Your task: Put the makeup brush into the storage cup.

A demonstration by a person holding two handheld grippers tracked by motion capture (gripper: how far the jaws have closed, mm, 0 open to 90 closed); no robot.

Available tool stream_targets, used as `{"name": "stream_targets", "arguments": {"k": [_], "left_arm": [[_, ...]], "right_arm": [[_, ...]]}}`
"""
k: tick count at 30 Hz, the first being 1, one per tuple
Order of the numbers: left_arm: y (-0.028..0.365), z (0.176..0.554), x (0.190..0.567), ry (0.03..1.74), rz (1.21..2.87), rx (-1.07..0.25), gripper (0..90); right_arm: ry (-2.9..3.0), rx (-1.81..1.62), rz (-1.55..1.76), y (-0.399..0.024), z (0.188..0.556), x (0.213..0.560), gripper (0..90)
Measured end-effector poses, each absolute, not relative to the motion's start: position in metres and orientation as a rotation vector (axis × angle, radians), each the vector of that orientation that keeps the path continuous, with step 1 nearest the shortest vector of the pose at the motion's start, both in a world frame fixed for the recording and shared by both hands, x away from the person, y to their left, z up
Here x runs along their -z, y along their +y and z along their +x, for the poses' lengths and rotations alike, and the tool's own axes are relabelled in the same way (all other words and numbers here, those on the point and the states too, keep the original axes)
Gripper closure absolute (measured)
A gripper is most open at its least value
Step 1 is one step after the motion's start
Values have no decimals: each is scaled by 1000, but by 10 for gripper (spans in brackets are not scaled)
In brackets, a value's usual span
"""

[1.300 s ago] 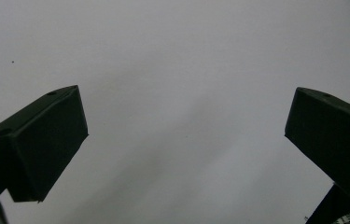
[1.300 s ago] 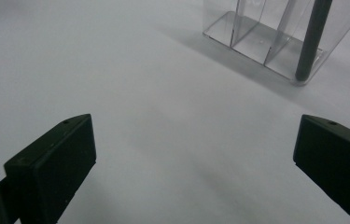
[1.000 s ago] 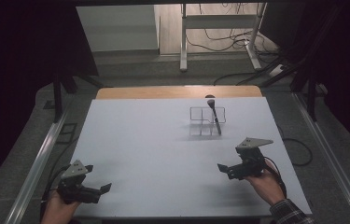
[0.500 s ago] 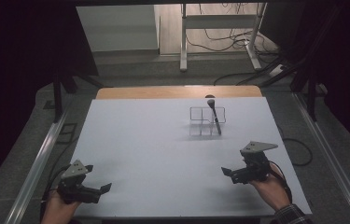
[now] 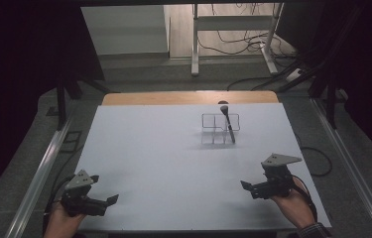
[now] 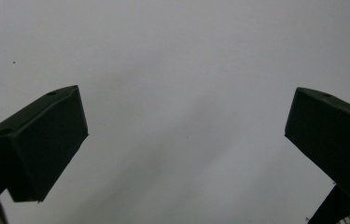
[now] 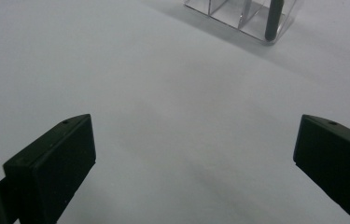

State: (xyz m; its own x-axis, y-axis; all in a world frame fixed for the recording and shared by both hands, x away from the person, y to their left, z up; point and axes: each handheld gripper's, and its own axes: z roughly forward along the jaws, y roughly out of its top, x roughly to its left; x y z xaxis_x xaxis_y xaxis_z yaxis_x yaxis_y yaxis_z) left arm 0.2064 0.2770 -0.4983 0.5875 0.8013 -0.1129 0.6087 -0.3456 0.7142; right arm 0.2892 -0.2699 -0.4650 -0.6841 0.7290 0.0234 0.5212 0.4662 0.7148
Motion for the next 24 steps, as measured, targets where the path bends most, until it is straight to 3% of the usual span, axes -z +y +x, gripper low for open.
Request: {"name": "stream_targets", "arguments": {"k": [24], "left_arm": [[277, 207, 498, 1118, 2076, -339, 0]], "right_arm": [[2377, -1004, 1104, -290, 275, 462, 0]]}}
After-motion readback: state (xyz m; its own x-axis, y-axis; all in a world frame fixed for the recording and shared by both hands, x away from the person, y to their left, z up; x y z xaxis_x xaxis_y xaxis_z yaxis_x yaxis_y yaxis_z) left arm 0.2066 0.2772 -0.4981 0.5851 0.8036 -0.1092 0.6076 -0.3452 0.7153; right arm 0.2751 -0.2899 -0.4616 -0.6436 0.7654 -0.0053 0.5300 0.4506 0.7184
